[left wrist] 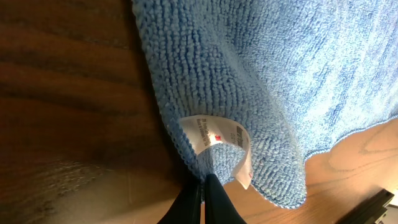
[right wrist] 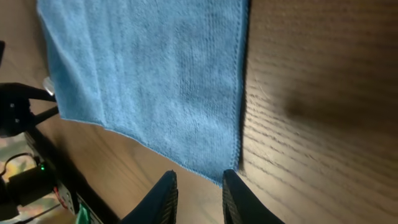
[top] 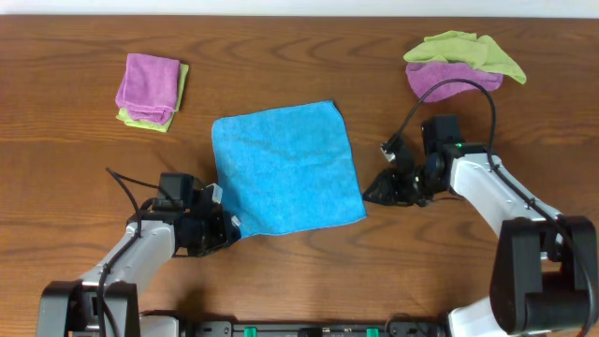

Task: Fold the cloth
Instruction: 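Grasp the blue cloth's bottom-left and bottom-right corners with both grippers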

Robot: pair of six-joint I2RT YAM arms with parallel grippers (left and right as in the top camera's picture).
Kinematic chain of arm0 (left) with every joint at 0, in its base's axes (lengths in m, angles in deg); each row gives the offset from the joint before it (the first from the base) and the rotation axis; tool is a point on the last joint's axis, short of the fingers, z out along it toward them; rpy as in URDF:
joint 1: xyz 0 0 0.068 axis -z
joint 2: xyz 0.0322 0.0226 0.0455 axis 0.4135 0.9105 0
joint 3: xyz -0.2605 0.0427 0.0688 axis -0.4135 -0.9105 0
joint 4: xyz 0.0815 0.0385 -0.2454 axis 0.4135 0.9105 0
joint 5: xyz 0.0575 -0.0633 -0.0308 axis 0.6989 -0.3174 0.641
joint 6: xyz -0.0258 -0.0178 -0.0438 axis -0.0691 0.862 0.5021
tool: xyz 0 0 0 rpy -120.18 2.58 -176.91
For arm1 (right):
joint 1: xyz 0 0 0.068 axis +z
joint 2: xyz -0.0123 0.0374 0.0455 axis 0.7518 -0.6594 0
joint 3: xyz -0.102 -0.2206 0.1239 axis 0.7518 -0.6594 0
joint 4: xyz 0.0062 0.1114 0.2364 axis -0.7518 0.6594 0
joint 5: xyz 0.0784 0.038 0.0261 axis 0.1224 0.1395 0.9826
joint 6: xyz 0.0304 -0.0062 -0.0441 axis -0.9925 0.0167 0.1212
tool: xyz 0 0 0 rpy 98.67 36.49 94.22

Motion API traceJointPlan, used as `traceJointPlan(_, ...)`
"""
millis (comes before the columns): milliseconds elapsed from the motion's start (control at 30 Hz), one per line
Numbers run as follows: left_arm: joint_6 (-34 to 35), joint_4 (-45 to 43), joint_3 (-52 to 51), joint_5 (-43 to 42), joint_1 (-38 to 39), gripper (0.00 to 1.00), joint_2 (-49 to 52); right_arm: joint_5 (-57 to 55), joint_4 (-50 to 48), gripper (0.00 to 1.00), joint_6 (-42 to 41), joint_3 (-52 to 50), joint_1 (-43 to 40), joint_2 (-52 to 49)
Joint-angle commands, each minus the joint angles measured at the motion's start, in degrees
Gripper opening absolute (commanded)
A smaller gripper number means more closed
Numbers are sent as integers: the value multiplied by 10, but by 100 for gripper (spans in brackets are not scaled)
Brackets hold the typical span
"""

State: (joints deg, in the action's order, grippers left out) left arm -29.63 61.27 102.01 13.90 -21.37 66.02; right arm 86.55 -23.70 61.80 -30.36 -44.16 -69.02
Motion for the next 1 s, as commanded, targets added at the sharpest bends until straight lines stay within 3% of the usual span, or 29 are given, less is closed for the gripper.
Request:
traceJointPlan(0,2,16,-20,35,1,6,16,-12,5,24,9,-1,4,-1)
traceJointPlan(100,0,37,-3,19,1,6,11,-11,8,23,9,-1,4,-1)
traceJointPlan(233,-17,105,57,23,1,6,-20,-11,26,30,9,-1,5,-1)
traceJointPlan(367,-28,165,113,35,1,5,-52,-11,25,31,9,-13,13,-1)
traceJointPlan(700,-28,180,116,37,1,6,-59,-31,-66,32,-31,-91,15,-1)
traceJointPlan(967,-28,180,116,37,1,6,-59,-39,-109,40,-82,-113,15,-2)
